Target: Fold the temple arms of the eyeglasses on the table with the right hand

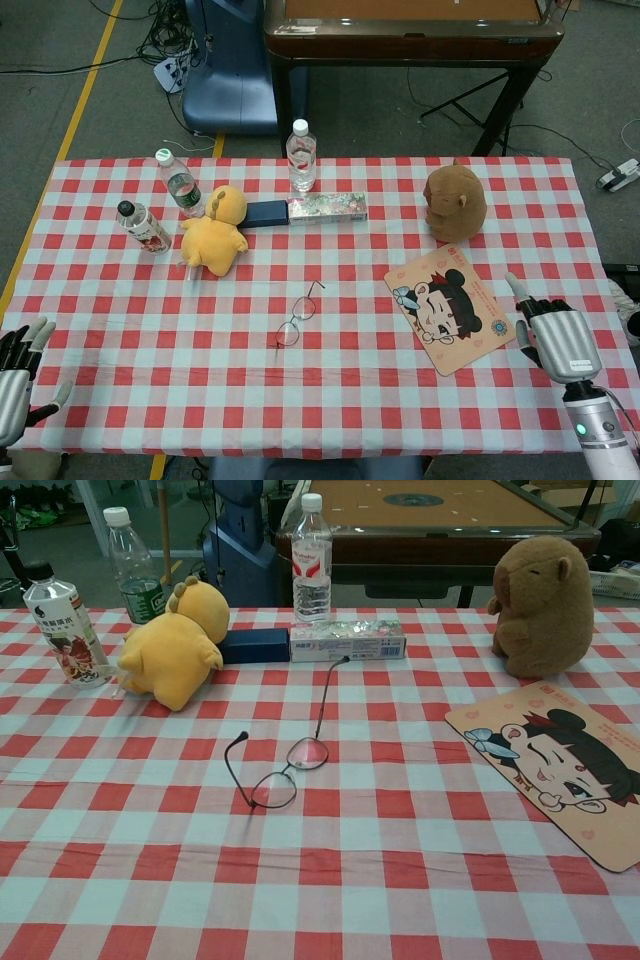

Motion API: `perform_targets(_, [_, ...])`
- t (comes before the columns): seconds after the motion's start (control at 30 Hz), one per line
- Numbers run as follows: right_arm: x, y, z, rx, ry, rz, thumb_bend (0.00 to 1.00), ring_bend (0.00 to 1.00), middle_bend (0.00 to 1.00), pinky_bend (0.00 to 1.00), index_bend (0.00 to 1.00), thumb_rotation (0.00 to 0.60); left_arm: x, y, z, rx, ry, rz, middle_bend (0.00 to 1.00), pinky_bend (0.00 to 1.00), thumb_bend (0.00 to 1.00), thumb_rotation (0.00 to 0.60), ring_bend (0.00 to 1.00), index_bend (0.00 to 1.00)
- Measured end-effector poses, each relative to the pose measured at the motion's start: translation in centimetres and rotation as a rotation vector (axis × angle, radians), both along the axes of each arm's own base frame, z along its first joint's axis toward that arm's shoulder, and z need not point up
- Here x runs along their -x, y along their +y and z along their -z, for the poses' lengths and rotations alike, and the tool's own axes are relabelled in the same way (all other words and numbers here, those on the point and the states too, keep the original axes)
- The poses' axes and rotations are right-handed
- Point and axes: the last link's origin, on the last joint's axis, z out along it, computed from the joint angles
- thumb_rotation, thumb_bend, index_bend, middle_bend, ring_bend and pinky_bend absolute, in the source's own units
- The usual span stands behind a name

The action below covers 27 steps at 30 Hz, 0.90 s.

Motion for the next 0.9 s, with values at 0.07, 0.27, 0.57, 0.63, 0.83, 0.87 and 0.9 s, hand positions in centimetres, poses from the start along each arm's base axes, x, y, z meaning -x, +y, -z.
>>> perform_targets(0.07, [-0.7,-0.8,0.7,-0.03,0.001,-0.018,0.58,0.85,0.79,0.81,0.0,0.6,0.2,-0.1,0.0,0.0,0.0,-0.006,0.0,0.0,0.32,0.6,0.0,0.0])
perform_targets(0.27, [-2.9,-3.6,3.9,-0.155,0.004,-0.051,0.69,0.99,0.94,0.89,0.0,0.6,0.5,-0.1,-0.1,-0.002,0.0,-0.014,0.0,0.0,0.32,0.6,0.0,0.0])
perform_targets(0.57, [-7.7,-8.0,10.0,-0.311,-0.008,-0.101,0.93,1.0,0.99,0.94,0.0,0.6,1.1,-0.1,-0.3,-0.006,0.004,-0.032,0.0,0.0,0.32,0.6,0.0,0.0])
perform_targets(0.63, [-8.8,-8.7,11.1,-0.327,-0.012,-0.113,0.95,1.0,0.99,0.95,0.0,0.6,1.1,-0.1,-0.3,-0.007,0.004,-0.034,0.0,0.0,0.32,0.6,0.0,0.0])
perform_targets(0.83, [-11.8,-10.3,13.7,-0.365,-0.02,-0.152,0.96,1.0,0.99,0.95,0.0,0.6,1.4,0.0,-0.5,-0.009,0.005,-0.04,0.0,0.0,0.32,0.6,0.0,0.0])
perform_targets(0.87, [-12.2,-10.5,14.1,-0.368,-0.021,-0.158,0.96,1.0,0.99,0.95,0.0,0.6,1.4,0.0,-0.5,-0.01,0.005,-0.041,0.0,0.0,0.32,0.6,0.0,0.0])
perform_targets(0.9, [-12.7,-10.7,14.5,-0.372,-0.022,-0.166,0.96,1.0,0.99,0.95,0.0,0.6,1.5,0.0,-0.6,-0.01,0.005,-0.043,0.0,0.0,0.32,0.6,0.0,0.0])
